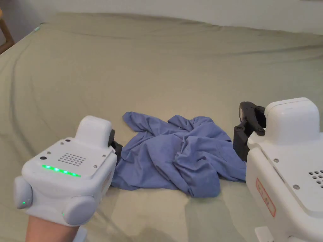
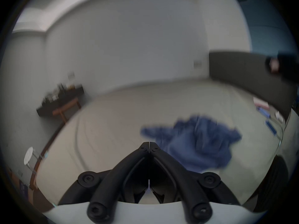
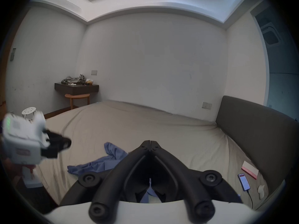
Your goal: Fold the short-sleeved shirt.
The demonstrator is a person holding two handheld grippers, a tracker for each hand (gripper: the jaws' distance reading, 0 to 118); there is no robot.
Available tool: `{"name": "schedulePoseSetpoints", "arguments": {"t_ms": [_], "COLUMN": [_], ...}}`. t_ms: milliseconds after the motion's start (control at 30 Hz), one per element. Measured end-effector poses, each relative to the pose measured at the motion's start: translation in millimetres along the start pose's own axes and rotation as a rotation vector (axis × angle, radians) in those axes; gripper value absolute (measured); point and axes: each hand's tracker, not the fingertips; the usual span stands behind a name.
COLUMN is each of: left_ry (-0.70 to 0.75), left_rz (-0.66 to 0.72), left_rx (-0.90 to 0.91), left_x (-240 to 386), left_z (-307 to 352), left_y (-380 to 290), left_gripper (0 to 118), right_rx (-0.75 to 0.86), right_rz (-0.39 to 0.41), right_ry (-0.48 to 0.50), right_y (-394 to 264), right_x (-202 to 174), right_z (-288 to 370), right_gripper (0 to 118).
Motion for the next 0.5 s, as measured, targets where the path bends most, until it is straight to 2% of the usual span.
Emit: {"name": "schedulePoseSetpoints", "arguments": {"t_ms": [67, 200, 233, 267, 300, 333, 367, 500], "left_ry": [-0.004, 0.011, 0.041, 0.042, 0.042, 0.050, 0.057, 0.086], "left_rz": [0.040, 0.061, 0.060, 0.070, 0.091, 0.115, 0.131, 0.157], "left_rx": [-0.145, -0.290, -0.300, -0.302, -0.310, -0.316, -0.328, -0.361], "left_x": [-8.0, -11.5, -12.2, -13.6, -15.2, -16.6, -18.2, -21.4], "left_z": [-32.0, -72.0, -80.4, -87.4, -94.6, -100.6, -106.5, -126.4], "left_y": [-34.4, -64.8, -67.8, -69.2, -70.4, -73.2, -74.5, -81.3], "left_gripper": [0, 0, 7, 24, 55, 101, 115, 115], "right_rx": [-0.033, -0.106, -0.118, -0.127, -0.136, -0.146, -0.153, -0.176], "right_rz": [0.009, -0.001, -0.004, -0.004, -0.003, -0.004, -0.006, -0.013], "right_ry": [-0.003, -0.001, -0.004, -0.012, -0.018, -0.020, -0.024, -0.046], "right_y": [-12.9, -35.3, -39.3, -42.4, -45.6, -48.3, -50.1, -56.5], "right_x": [2.9, 15.8, 18.7, 20.1, 22.2, 25.1, 27.4, 38.5], "right_z": [-4.2, -16.9, -19.3, -20.4, -21.8, -23.2, -24.0, -27.4], "right_gripper": [0, 0, 0, 0, 0, 0, 0, 0]}}
